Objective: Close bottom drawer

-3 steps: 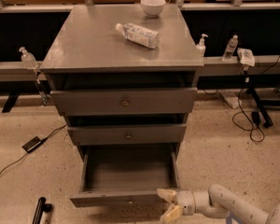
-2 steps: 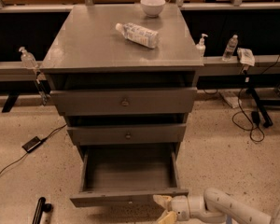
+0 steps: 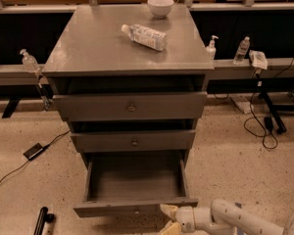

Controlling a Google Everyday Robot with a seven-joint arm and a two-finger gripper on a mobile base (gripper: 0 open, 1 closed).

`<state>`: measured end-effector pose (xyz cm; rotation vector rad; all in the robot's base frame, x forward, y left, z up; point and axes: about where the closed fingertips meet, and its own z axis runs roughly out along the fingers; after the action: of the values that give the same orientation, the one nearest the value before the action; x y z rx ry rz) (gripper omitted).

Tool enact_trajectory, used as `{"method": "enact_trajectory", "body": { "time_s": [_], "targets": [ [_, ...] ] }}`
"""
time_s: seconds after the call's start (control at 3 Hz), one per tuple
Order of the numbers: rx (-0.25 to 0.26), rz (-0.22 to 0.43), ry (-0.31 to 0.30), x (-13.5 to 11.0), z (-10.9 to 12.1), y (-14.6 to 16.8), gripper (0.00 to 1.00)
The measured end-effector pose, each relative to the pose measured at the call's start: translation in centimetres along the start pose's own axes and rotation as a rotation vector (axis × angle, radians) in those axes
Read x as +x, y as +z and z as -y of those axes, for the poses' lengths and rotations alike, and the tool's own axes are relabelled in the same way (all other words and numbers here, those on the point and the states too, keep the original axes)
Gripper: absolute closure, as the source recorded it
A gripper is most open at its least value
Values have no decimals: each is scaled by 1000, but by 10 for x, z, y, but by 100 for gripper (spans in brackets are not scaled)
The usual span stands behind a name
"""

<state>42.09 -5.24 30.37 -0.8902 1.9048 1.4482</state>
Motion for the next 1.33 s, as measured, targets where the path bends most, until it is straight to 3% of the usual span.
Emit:
{"method": "enact_trajectory", "body": {
  "time_s": [0.33, 0.67, 1.0, 1.33],
  "targets": [
    [-22, -27, -165, 25, 23, 19, 0],
    [13, -21, -299, 41, 56, 15, 0],
    [12, -21, -299, 41, 56, 15, 0],
    [9, -20, -298, 41, 56, 17, 12]
  ]
}}
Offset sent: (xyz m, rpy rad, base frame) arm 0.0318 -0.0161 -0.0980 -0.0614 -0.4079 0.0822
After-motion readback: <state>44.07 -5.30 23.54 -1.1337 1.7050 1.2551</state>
